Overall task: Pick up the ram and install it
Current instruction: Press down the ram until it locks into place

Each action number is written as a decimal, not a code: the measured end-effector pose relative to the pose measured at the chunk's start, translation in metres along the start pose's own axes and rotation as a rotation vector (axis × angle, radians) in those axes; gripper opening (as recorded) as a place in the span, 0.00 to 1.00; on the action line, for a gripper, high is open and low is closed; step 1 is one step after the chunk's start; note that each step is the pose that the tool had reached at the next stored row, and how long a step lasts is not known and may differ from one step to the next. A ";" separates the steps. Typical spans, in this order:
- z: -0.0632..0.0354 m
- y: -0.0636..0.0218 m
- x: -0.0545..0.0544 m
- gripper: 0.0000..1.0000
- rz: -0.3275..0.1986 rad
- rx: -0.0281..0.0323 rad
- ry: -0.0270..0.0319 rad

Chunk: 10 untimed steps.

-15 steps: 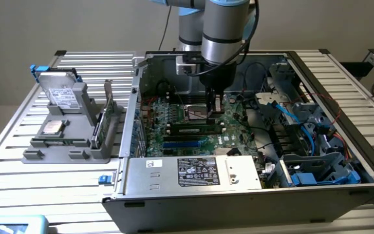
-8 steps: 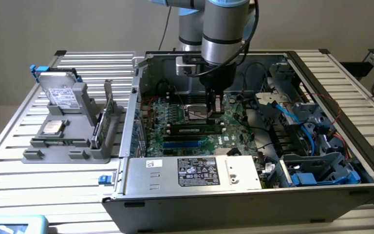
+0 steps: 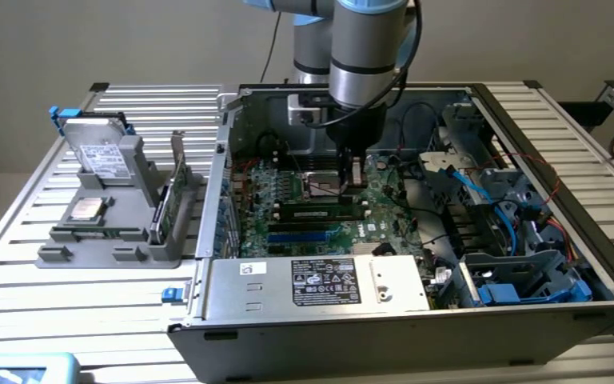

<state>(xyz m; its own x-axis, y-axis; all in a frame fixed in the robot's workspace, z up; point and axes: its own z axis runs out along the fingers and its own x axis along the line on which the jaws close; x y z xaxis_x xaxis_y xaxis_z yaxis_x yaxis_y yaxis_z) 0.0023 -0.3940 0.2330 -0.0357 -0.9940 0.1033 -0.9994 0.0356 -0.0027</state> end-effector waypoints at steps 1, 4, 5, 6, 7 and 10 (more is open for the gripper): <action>0.0001 0.0001 0.000 0.11 0.000 0.0004 0.0002; 0.0010 0.0005 0.000 0.11 0.001 0.0028 -0.0002; 0.0011 0.0005 0.000 0.11 0.001 0.0037 -0.0001; 0.0013 0.0005 0.000 0.11 0.001 0.0054 -0.0002; 0.0014 0.0005 0.000 0.11 0.001 0.0084 -0.0003; 0.0018 0.0008 -0.001 0.11 0.002 0.0149 -0.0010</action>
<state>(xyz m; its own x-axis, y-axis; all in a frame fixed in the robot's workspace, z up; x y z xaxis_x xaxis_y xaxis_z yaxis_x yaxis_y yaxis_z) 0.0015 -0.3935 0.2312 -0.0374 -0.9941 0.1023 -0.9992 0.0357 -0.0177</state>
